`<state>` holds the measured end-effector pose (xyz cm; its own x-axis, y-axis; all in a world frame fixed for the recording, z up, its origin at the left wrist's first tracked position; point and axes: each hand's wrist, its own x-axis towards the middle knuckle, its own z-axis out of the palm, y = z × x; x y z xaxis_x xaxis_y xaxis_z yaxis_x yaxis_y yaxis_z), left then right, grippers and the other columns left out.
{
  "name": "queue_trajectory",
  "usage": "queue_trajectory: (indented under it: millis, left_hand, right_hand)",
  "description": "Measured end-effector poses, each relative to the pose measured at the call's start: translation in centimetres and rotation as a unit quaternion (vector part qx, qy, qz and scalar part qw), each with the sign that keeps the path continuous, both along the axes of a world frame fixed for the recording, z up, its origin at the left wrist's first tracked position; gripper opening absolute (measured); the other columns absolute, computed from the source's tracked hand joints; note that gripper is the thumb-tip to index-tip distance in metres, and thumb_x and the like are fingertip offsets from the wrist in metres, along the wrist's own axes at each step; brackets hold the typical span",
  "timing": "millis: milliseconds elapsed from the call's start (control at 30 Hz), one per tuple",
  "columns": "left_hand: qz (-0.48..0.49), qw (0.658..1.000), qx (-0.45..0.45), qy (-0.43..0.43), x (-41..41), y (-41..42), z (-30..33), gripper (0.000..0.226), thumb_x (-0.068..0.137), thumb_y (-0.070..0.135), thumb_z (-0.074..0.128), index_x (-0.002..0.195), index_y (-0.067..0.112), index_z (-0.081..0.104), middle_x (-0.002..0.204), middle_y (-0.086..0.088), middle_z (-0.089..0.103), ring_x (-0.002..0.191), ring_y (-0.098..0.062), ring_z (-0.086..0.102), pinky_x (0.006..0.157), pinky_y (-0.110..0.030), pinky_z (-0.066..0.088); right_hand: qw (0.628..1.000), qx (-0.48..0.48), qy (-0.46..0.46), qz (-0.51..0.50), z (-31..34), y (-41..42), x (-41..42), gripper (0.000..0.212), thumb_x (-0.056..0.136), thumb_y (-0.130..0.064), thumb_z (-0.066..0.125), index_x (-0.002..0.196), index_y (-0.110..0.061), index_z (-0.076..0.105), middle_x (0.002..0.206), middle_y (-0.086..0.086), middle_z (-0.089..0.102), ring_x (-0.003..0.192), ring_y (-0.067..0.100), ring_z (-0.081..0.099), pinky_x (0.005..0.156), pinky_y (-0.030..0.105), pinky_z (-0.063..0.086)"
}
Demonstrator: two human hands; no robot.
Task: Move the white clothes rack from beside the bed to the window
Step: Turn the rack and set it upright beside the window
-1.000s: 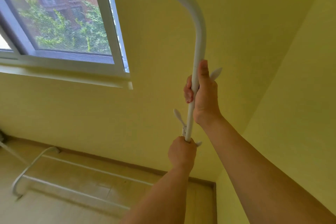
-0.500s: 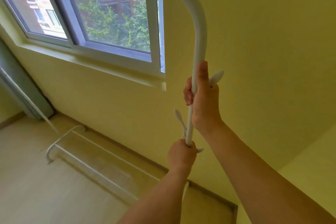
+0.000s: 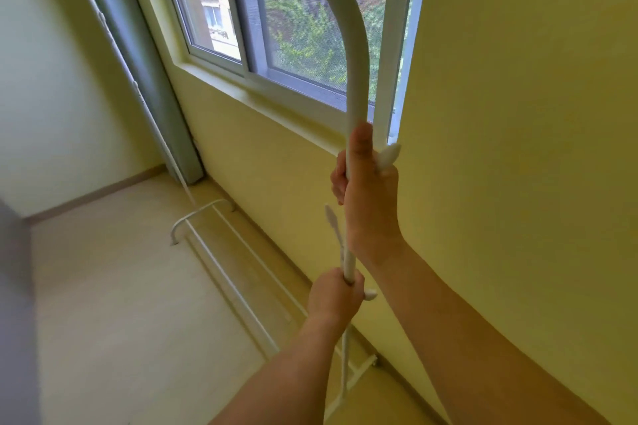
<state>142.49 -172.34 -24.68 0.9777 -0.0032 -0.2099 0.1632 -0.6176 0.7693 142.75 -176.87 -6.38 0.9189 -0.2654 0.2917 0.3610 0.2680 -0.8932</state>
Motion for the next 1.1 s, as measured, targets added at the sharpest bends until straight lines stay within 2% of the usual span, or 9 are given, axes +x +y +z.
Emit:
queue_trajectory:
  millis: [267,400,533,633,733,867,933,1000,1100]
  left_hand:
    - [0.05,0.999,0.005,-0.021,3.6,4.1,-0.3,0.031,0.088,0.023,0.056,0.057,0.018,0.053,0.065,-0.001,0.063,0.053,-0.015,0.05,0.053,-0.028,0.04]
    - [0.086,0.996,0.014,-0.013,5.3,4.1,-0.1,0.025,0.087,0.026,0.058,0.064,0.014,0.057,0.068,-0.003,0.064,0.057,-0.014,0.053,0.055,-0.026,0.04]
    - [0.111,0.994,-0.006,-0.004,7.1,3.7,0.0,0.024,0.085,0.022,0.058,0.063,0.014,0.055,0.062,0.003,0.058,0.041,0.001,0.052,0.041,-0.016,0.034]
    - [0.132,0.991,-0.004,0.0,8.5,3.3,0.3,0.022,0.086,0.024,0.057,0.065,0.017,0.058,0.059,0.007,0.06,0.044,0.011,0.055,0.035,-0.01,0.032]
    - [0.152,0.988,0.006,0.009,9.8,3.2,0.6,0.027,0.083,0.026,0.057,0.057,0.021,0.052,0.049,0.012,0.058,0.041,0.008,0.054,0.043,-0.022,0.035]
    - [0.174,0.984,0.017,0.021,10.9,3.6,1.0,0.027,0.077,0.03,0.055,0.053,0.022,0.049,0.05,0.008,0.053,0.042,-0.005,0.046,0.05,-0.026,0.034]
    - [0.177,0.984,0.025,0.024,11.3,3.8,1.0,0.023,0.077,0.031,0.053,0.057,0.019,0.053,0.056,0.007,0.058,0.049,-0.007,0.047,0.053,-0.027,0.038]
    - [0.173,0.984,0.03,0.026,11.8,4.0,1.1,0.02,0.077,0.031,0.051,0.066,0.018,0.06,0.065,0.005,0.067,0.055,-0.009,0.055,0.057,-0.028,0.044]
    - [0.16,0.986,0.037,0.026,12.5,4.8,1.1,0.029,0.081,0.037,0.045,0.084,0.021,0.068,0.086,0.002,0.074,0.076,-0.015,0.067,0.069,-0.033,0.053]
  right_hand:
    - [0.995,0.014,-0.006,0.095,-0.4,3.7,4.3,0.056,0.08,-0.068,0.052,0.06,-0.02,0.031,0.048,-0.009,0.03,0.046,0.01,0.025,0.044,0.019,0.026]
    - [0.991,0.019,-0.002,0.132,-0.5,3.8,6.5,0.056,0.08,-0.068,0.051,0.059,-0.021,0.029,0.048,-0.011,0.028,0.045,0.01,0.024,0.044,0.02,0.024]
    - [0.99,-0.006,-0.003,0.14,-0.4,3.3,8.5,0.057,0.081,-0.07,0.048,0.058,-0.021,0.03,0.05,-0.007,0.03,0.049,0.013,0.025,0.049,0.028,0.024]
    - [0.988,-0.002,0.005,0.152,-0.2,3.2,10.2,0.064,0.076,-0.073,0.048,0.061,-0.014,0.03,0.056,0.003,0.026,0.055,0.018,0.022,0.051,0.034,0.02]
    - [0.986,0.005,0.002,0.164,-0.1,3.2,11.6,0.074,0.074,-0.075,0.05,0.066,-0.004,0.028,0.066,0.01,0.025,0.064,0.03,0.018,0.055,0.043,0.015]
    - [0.982,-0.003,-0.012,0.19,-0.1,3.5,13.0,0.076,0.074,-0.08,0.051,0.062,-0.008,0.027,0.064,0.009,0.028,0.063,0.038,0.022,0.055,0.047,0.022]
    - [0.979,-0.003,-0.015,0.203,-0.3,3.7,13.7,0.081,0.07,-0.084,0.051,0.064,-0.006,0.029,0.064,0.011,0.027,0.058,0.036,0.025,0.051,0.04,0.022]
    - [0.977,0.008,-0.016,0.211,-0.3,3.9,14.2,0.083,0.069,-0.084,0.052,0.066,-0.004,0.03,0.064,0.017,0.023,0.045,0.019,0.029,0.044,0.027,0.026]
    - [0.976,0.008,-0.032,0.217,-0.7,4.5,14.7,0.08,0.075,-0.08,0.051,0.066,-0.004,0.03,0.06,0.012,0.026,0.042,0.011,0.028,0.041,0.018,0.027]
